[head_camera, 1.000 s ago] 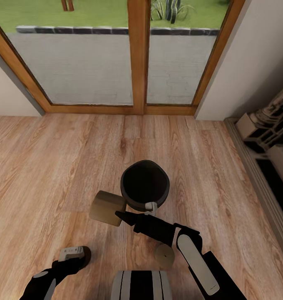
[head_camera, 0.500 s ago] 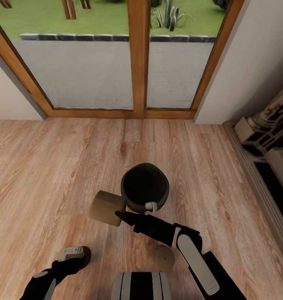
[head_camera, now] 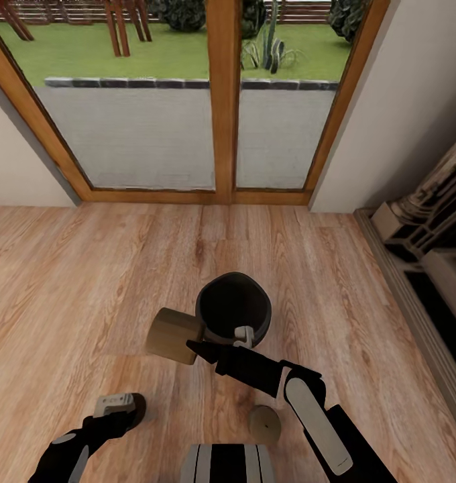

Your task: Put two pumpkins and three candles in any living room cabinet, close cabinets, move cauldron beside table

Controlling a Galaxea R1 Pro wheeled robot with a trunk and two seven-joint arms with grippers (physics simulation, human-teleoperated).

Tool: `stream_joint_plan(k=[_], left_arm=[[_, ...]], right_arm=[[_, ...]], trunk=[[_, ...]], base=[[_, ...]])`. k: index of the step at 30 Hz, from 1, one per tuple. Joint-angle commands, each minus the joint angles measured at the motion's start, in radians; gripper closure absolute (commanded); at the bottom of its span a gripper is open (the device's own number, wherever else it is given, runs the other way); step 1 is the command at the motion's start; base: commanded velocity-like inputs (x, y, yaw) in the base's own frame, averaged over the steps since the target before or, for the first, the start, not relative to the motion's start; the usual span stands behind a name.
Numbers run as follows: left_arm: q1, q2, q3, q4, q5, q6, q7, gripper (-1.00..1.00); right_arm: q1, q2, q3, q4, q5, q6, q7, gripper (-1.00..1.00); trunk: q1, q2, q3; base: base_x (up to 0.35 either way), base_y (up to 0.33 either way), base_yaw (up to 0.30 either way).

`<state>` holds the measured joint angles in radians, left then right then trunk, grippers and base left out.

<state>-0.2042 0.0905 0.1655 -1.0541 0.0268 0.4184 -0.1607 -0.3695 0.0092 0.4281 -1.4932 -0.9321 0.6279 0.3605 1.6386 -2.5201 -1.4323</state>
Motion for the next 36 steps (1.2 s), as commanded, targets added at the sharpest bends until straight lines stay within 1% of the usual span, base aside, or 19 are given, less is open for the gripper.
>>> stream_joint_plan(k=[1, 5, 7, 11, 20, 26, 31, 36], left_arm=[[0.000, 0.001, 0.000, -0.002, 0.000, 0.001, 0.000, 1.00], [0.000, 0.001, 0.000, -0.005, 0.003, 0.003, -0.002, 1.00], [0.000, 0.001, 0.000, -0.005, 0.003, 0.003, -0.003, 1.00], [0.000, 0.001, 0.000, -0.006, 0.004, 0.003, -0.005, 1.00], [0.000, 0.001, 0.000, -0.006, 0.004, 0.004, -0.005, 1.00], [0.000, 0.002, 0.000, -0.006, 0.003, 0.004, -0.005, 1.00], [0.000, 0.002, 0.000, -0.007, 0.003, 0.005, -0.005, 1.00], [0.000, 0.002, 0.000, -0.009, 0.002, 0.005, -0.005, 1.00]], right_arm=[[0.000, 0.000, 0.000, 0.000, 0.001, 0.000, 0.000, 1.00], [0.000, 0.000, 0.000, 0.001, 0.001, 0.000, 0.000, 1.00], [0.000, 0.000, 0.000, 0.002, 0.008, -0.001, 0.000, 1.00], [0.000, 0.000, 0.000, 0.002, 0.014, -0.001, 0.000, 1.00], [0.000, 0.000, 0.000, 0.001, 0.015, -0.005, 0.000, 1.00], [0.000, 0.000, 0.000, 0.000, 0.015, -0.005, -0.021, 1.00], [0.000, 0.000, 0.000, 0.000, 0.015, -0.005, -0.023, 1.00], [0.000, 0.000, 0.000, 0.000, 0.015, -0.005, -0.023, 1.00]], trunk=[[0.000, 0.000, 0.004], [-0.002, 0.001, 0.019], [-0.003, 0.002, 0.027], [-0.005, 0.003, 0.043], [-0.009, 0.005, 0.077], [-0.012, 0.006, 0.101], [-0.014, 0.007, 0.120], [-0.016, 0.008, 0.139]], base=[[0.000, 0.000, 0.000], [-0.173, 0.000, 0.000], [-0.201, 0.000, 0.000], [-0.062, 0.000, 0.000], [-0.152, 0.000, 0.000], [-0.033, 0.000, 0.000], [-0.175, 0.000, 0.000], [-0.052, 0.000, 0.000]])
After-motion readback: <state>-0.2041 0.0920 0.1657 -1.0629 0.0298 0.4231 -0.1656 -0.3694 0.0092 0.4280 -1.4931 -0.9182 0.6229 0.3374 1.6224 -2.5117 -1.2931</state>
